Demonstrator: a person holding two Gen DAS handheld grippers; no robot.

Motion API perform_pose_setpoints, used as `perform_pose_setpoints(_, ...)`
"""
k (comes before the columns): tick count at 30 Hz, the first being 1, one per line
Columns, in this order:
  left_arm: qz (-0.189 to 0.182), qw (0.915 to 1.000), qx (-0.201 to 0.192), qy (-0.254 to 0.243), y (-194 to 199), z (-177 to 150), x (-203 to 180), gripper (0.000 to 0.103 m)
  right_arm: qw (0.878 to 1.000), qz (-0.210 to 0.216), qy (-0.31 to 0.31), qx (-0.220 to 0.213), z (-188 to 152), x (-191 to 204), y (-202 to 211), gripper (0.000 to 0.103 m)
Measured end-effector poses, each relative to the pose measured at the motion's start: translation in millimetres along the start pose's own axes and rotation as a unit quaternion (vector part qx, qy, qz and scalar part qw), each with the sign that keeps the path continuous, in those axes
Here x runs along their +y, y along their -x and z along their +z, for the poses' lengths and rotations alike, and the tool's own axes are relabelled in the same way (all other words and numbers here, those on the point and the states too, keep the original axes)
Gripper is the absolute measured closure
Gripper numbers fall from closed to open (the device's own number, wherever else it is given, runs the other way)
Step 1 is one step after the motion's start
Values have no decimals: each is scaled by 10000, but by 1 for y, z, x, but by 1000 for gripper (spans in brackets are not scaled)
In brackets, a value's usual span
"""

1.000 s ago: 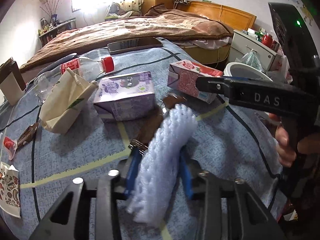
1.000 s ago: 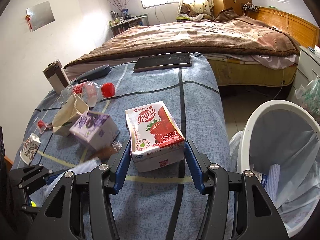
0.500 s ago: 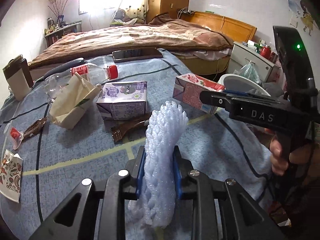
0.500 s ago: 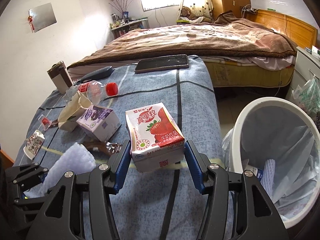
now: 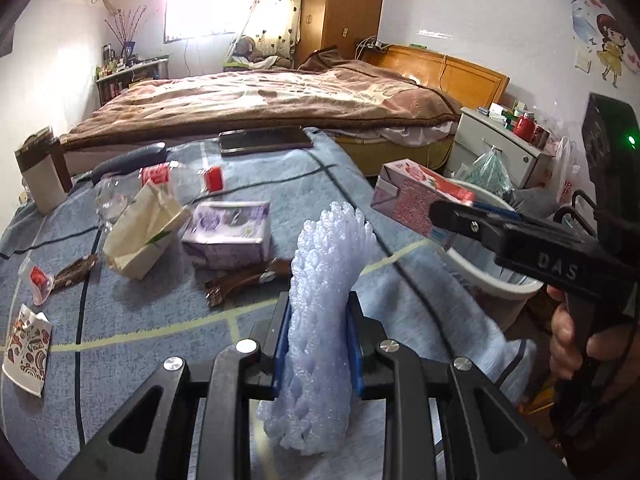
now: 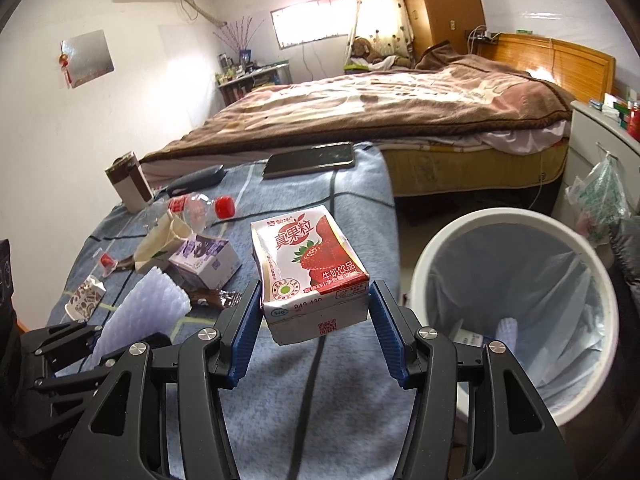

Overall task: Collect trash
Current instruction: 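Carry both items over the wastebasket and open both tools to drop them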

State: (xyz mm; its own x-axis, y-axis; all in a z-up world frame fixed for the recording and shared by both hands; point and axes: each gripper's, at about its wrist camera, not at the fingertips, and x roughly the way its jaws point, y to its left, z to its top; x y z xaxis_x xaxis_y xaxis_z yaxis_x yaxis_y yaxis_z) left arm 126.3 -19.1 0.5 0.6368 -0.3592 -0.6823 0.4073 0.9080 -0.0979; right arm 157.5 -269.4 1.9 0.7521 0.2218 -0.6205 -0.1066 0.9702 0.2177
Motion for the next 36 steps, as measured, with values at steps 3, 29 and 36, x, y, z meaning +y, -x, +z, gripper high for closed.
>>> perform_pose_setpoints(3,-103,9999,-116,-51,2,7,-13,77,9999,-66,-7,-88,2,-6,8,48)
perform_pose_setpoints(29,-905,9939,-221,-584,-40,55,-125,77,9915,-1051,-611,-458,4,-94,46,48)
perform_pose_setpoints(36,-1031,9932,9,-538,-66,61,-144,77,9890,-1263,-733,-220,1,-117,34,48)
